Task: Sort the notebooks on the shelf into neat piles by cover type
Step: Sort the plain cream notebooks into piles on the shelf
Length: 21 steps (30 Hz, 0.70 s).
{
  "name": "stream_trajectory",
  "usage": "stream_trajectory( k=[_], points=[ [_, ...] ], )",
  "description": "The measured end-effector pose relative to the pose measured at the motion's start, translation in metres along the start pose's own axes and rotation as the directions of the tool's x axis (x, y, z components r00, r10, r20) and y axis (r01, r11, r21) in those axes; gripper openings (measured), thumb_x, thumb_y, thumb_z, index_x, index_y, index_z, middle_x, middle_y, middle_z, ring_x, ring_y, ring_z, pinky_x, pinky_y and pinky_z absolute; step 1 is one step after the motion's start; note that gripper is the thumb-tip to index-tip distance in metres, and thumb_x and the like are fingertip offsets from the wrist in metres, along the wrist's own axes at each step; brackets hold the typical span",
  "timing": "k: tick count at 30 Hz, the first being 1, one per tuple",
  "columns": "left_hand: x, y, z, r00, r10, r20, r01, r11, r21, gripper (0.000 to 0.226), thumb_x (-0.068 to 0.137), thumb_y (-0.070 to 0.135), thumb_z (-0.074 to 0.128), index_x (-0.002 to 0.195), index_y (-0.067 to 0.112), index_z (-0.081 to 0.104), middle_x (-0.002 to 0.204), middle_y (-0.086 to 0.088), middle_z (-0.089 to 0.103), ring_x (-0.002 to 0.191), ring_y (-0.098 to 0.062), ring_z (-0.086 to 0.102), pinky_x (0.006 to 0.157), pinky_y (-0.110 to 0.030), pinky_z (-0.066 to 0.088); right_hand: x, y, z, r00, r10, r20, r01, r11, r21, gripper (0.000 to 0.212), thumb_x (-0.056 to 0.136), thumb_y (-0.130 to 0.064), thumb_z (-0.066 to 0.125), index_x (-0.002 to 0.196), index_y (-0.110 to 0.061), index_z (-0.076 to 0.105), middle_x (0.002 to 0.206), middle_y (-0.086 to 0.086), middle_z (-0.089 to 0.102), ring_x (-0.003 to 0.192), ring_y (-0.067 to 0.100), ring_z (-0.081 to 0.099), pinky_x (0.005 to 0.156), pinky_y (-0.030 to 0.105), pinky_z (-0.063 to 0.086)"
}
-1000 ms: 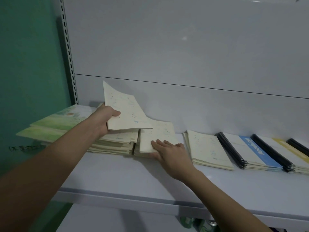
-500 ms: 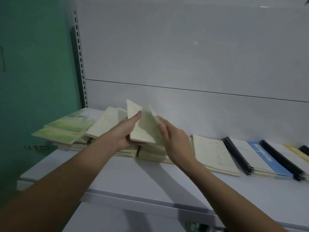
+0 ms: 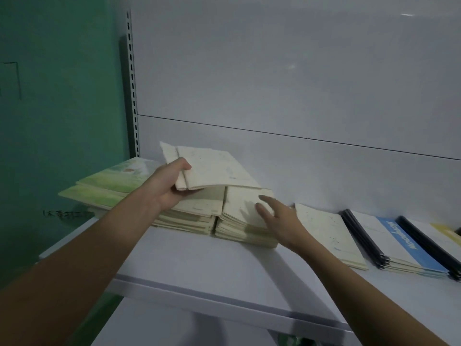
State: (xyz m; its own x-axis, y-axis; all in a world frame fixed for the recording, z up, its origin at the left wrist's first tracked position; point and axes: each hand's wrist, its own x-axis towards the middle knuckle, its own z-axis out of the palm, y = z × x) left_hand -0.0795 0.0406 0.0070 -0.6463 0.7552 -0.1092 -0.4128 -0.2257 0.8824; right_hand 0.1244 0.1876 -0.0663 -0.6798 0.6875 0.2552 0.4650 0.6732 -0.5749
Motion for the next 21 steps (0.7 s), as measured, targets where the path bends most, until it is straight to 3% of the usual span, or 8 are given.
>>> stream_trajectory(
  k=[4, 7, 9, 12, 14, 15, 17, 21],
  points=[
    [0.005, -0.003, -0.002, 1.0, 0.003, 0.021, 0.0, 0.992, -0.128, 0.023, 0.093, 0.001, 0.044, 0.114, 0.005, 0.053, 0.119, -0.019, 0.061, 0.106, -0.033, 0.06, 0.063, -0.045, 0.061, 0.002, -0.013, 0.014, 0.98, -0.054, 0.191, 0.091, 0.978, -0.189, 0.063, 0.096, -0.055, 0.043, 0.146, -0.018, 0.034, 0.149, -0.001, 0.038, 0.138, 0.02, 0.033, 0.108, 0.034, 0.027],
    [0.008, -0.004, 0.001, 0.999, 0.003, 0.032, 0.002, 0.988, -0.158, 0.017, 0.094, 0.001, 0.044, 0.106, 0.005, 0.054, 0.118, -0.019, 0.061, 0.106, -0.033, 0.06, 0.067, -0.045, 0.061, 0.006, -0.015, 0.025, 0.975, -0.115, 0.188, 0.183, 0.897, -0.402, 0.044, 0.095, -0.055, 0.045, 0.117, -0.017, 0.047, 0.113, -0.002, 0.052, 0.111, 0.025, 0.05, 0.083, 0.036, 0.037],
    [0.008, -0.003, 0.004, 0.999, 0.005, 0.037, 0.0, 0.99, -0.143, 0.013, 0.094, 0.001, 0.044, 0.102, 0.005, 0.054, 0.113, -0.018, 0.061, 0.103, -0.032, 0.061, 0.065, -0.045, 0.061, 0.003, -0.012, 0.027, 0.978, -0.15, 0.142, 0.197, 0.883, -0.425, 0.036, 0.098, -0.049, 0.043, 0.107, -0.016, 0.051, 0.103, -0.001, 0.056, 0.101, 0.026, 0.054, 0.076, 0.036, 0.038],
    [0.011, -0.002, 0.002, 0.998, 0.004, 0.06, 0.004, 0.991, -0.133, 0.019, 0.094, 0.002, 0.043, 0.11, 0.004, 0.053, 0.112, -0.018, 0.062, 0.102, -0.032, 0.061, 0.061, -0.043, 0.061, -0.005, -0.007, 0.017, 0.989, -0.126, 0.078, 0.141, 0.961, -0.238, 0.037, 0.101, -0.046, 0.037, 0.115, -0.023, 0.062, 0.112, -0.003, 0.066, 0.105, 0.021, 0.06, 0.088, 0.037, 0.045],
    [0.012, -0.002, 0.001, 0.997, -0.001, 0.082, 0.012, 0.992, -0.13, 0.022, 0.095, 0.003, 0.042, 0.115, 0.004, 0.051, 0.111, -0.018, 0.062, 0.1, -0.032, 0.062, 0.062, -0.043, 0.061, -0.007, -0.002, 0.008, 0.996, -0.052, -0.07, 0.055, 0.998, 0.039, 0.04, 0.099, -0.049, 0.035, 0.086, -0.024, 0.063, 0.079, -0.005, 0.064, 0.073, 0.01, 0.056, 0.069, 0.029, 0.042],
    [0.011, -0.002, 0.002, 0.996, -0.005, 0.092, 0.016, 0.992, -0.122, 0.02, 0.096, 0.004, 0.041, 0.113, 0.004, 0.051, 0.108, -0.018, 0.062, 0.097, -0.031, 0.062, 0.062, -0.043, 0.061, -0.006, 0.0, 0.003, 0.986, 0.004, -0.167, 0.027, 0.982, 0.184, 0.045, 0.1, -0.049, 0.036, 0.077, -0.017, 0.058, 0.07, 0.001, 0.057, 0.065, 0.01, 0.049, 0.063, 0.027, 0.038],
    [0.011, -0.004, 0.004, 0.993, -0.016, 0.116, 0.027, 0.995, -0.098, 0.017, 0.097, 0.006, 0.038, 0.104, 0.006, 0.053, 0.103, -0.017, 0.062, 0.092, -0.029, 0.061, 0.061, -0.043, 0.06, -0.004, 0.002, -0.008, 0.939, 0.107, -0.326, 0.023, 0.929, 0.37, 0.05, 0.102, -0.044, 0.035, 0.085, -0.003, 0.056, 0.078, 0.018, 0.056, 0.067, 0.015, 0.047, 0.062, 0.03, 0.038],
    [0.01, -0.015, 0.015, 0.985, -0.067, 0.156, 0.069, 0.998, -0.007, 0.021, 0.097, 0.01, 0.037, 0.107, 0.009, 0.055, 0.101, -0.013, 0.065, 0.089, -0.028, 0.062, 0.057, -0.042, 0.061, -0.007, -0.013, -0.026, 0.868, 0.12, -0.481, 0.108, 0.901, 0.419, 0.042, 0.104, -0.034, 0.035, 0.089, -0.001, 0.055, 0.078, 0.015, 0.053, 0.068, 0.014, 0.046, 0.061, 0.028, 0.038]
  ],
)
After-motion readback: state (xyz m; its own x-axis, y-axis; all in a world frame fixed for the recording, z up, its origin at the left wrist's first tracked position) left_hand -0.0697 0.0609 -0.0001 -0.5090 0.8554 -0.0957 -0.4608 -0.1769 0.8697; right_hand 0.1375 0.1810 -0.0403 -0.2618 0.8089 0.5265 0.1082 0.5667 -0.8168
